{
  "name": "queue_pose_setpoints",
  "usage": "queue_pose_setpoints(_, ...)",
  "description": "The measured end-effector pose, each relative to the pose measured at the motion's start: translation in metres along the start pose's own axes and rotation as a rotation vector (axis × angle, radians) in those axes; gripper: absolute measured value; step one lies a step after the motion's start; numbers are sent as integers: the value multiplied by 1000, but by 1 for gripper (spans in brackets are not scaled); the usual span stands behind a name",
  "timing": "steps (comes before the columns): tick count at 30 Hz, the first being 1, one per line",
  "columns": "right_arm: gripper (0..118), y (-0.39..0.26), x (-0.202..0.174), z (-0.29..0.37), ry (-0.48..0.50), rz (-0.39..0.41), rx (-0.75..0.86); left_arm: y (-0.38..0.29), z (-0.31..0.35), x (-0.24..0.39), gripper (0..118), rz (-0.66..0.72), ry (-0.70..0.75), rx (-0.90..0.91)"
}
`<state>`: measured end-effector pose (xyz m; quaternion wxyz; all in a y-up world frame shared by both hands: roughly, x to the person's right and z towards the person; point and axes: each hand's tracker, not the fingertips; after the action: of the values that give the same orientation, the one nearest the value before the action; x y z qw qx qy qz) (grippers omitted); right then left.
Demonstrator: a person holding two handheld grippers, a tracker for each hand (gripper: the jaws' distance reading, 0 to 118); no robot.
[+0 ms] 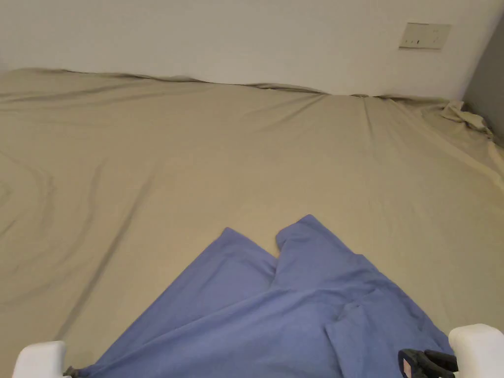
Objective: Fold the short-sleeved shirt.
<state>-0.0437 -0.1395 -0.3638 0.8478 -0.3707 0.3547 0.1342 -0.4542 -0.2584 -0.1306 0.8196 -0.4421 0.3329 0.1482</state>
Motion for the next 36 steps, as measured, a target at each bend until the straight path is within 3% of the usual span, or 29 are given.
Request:
queue_pose_setpoints(3, 2, 19, 21, -22, 37, -17, -10, -1, 7, -14, 5, 160, -150, 10)
queue_pose_setpoints(5, 3, 43, 41, -49, 134, -2, -48, -2, 15, -21, 5, 214, -191, 30)
queue_pose_setpoints(6, 22, 57, 51, -62, 138, 9, -61, -2, 20, -23, 5, 194, -181, 29)
queue_pose_setpoints(8, 116, 82, 66, -98, 121, 40, -107, 5, 32, -19, 5, 171, -176, 29)
queue_pose_setpoints(9, 117, 93, 74, -117, 127, 40, -43, 5, 38, -19, 5, 169, -189, 36)
queue_pose_setpoints(11, 117, 118, 88, -152, 165, 27, -148, 11, 43, -17, 5, 176, -210, 42)
queue_pose_setpoints(14, 117, 142, 104, -206, 114, 34, -215, 9, 47, -11, 5, 169, -210, 44)
queue_pose_setpoints(18, 116, 146, 108, -257, -53, 127, -346, 11, 43, -7, 5, 181, -220, 17)
queue_pose_setpoints(20, 113, 141, 107, -268, -80, 144, -379, 16, 39, -8, 5, 189, -223, 11)
queue_pose_setpoints(22, 81, 134, 103, -269, -82, 162, -387, 13, 41, -8, 5, 189, -218, 10)
queue_pose_setpoints(24, 39, 126, 95, -266, -105, 204, -397, 17, 35, -11, 5, 193, -218, 2)
queue_pose_setpoints(26, 25, 120, 86, -261, -71, 229, -360, 14, 35, -11, 5, 200, -222, -1)
queue_pose_setpoints(28, 11, 114, 73, -256, -93, 328, -360, 17, 29, -12, 5, 214, -231, -10)
queue_pose_setpoints(30, 8, 109, 65, -250, -113, 378, -316, 14, 27, -9, 5, 226, -248, -21)
queue_pose_setpoints(32, 8, 111, 66, -233, -101, 319, -238, 16, 26, -7, 5, 243, -261, -17)
queue_pose_setpoints(36, 6, 121, 87, -164, 43, -26, 17, 26, 40, -11, 5, 349, -359, 48)
